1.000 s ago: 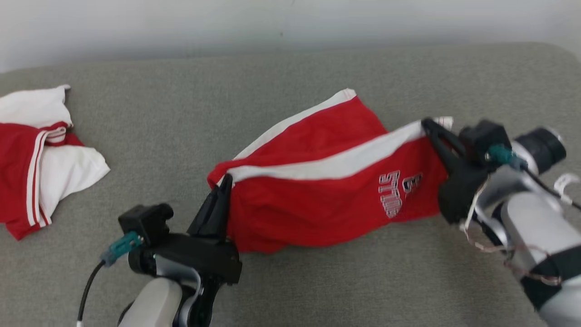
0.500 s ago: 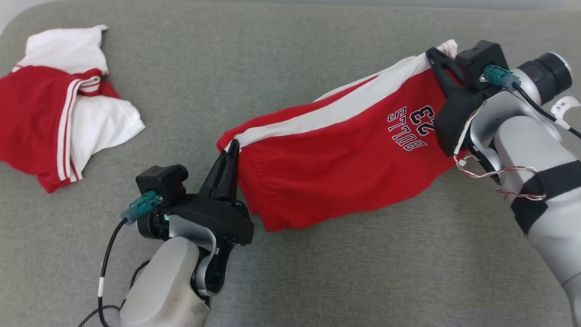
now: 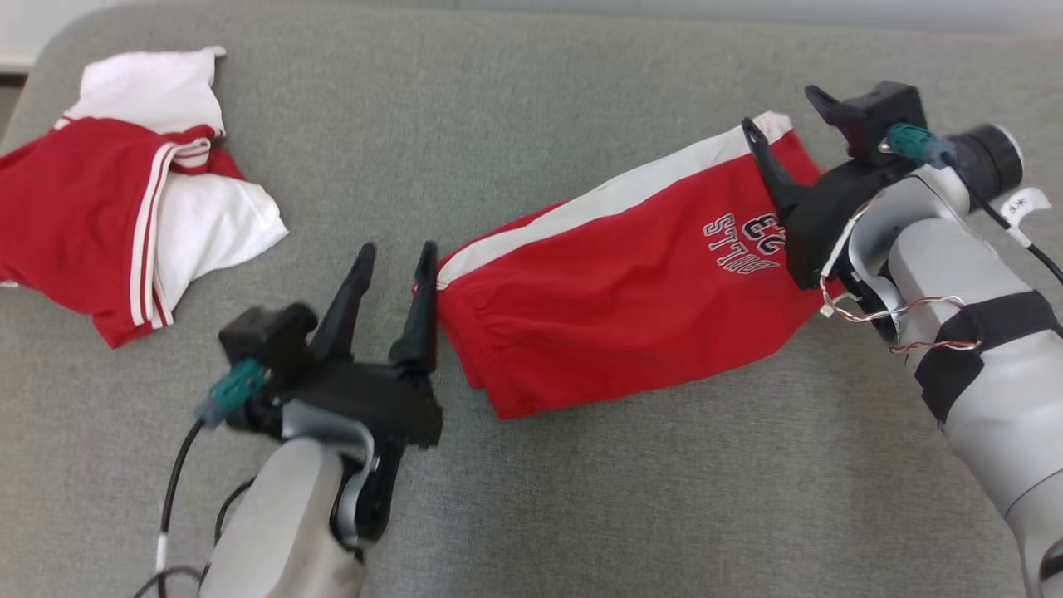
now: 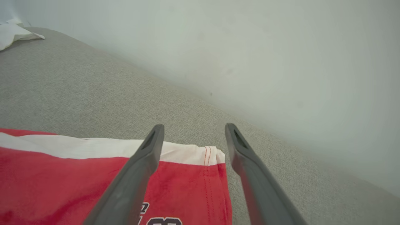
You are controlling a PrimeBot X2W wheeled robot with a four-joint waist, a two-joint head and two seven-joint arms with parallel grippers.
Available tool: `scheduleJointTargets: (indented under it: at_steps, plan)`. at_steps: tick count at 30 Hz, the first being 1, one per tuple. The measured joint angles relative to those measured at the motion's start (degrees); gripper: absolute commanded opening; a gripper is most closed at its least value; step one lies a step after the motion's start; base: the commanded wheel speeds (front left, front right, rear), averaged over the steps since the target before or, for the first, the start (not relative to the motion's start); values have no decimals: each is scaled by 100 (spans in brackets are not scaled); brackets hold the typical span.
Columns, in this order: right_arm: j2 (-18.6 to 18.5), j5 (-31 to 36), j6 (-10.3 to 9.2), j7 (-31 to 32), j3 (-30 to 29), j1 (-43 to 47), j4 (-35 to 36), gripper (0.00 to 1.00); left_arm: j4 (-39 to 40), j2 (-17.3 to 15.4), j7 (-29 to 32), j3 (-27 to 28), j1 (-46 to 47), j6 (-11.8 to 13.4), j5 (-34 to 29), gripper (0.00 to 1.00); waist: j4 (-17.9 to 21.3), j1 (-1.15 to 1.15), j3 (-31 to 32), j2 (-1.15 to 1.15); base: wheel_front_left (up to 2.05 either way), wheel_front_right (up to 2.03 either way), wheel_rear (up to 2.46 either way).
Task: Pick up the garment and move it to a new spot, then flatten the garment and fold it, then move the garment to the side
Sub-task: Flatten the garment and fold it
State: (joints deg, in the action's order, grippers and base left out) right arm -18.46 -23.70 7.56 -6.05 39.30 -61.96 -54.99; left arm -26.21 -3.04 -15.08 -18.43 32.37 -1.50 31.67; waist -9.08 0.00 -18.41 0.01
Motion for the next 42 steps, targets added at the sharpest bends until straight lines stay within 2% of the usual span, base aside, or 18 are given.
scheduleJointTargets:
  at_steps: [7,12,21,34,35,36,37,42]
  plan:
    - [-182,-875,0,517,101,336,-127,100,805,-25,-3,601,-960,-147,-787,100,102,-1,371,-1,0,0,0]
    - [-364,-1319,0,829,76,575,-302,100,1368,-14,-4,1087,-1678,-146,-1183,100,45,-2,546,-1,0,0,0]
    - [-512,-1560,0,1115,-124,487,-910,100,1934,3,-4,1649,-2703,-201,-1483,100,-267,-1,469,-1,0,0,0]
    - [-434,-1820,-2,1628,-336,268,-1479,100,2340,10,-4,1451,-2922,-92,-1535,100,-712,-1,81,-1,0,0,0]
    - [-427,-1864,-2,1700,-343,259,-1488,89,2359,11,-4,1427,-2920,-67,-1533,100,-729,-1,58,-1,0,0,0]
    - [-425,-1873,-5,1761,-328,250,-1483,58,2366,11,-4,1405,-2916,-53,-1517,100,-739,-1,37,-2,0,0,0]
    - [-425,-1870,-19,1792,-300,241,-1471,0,2372,11,-4,1392,-2905,-53,-1504,100,-742,-1,20,-2,0,0,0]
    - [-337,-1846,3,1748,-218,261,-1472,0,2358,13,-4,1367,-2867,-9,-1458,100,-654,-1,30,-1,0,0,0]
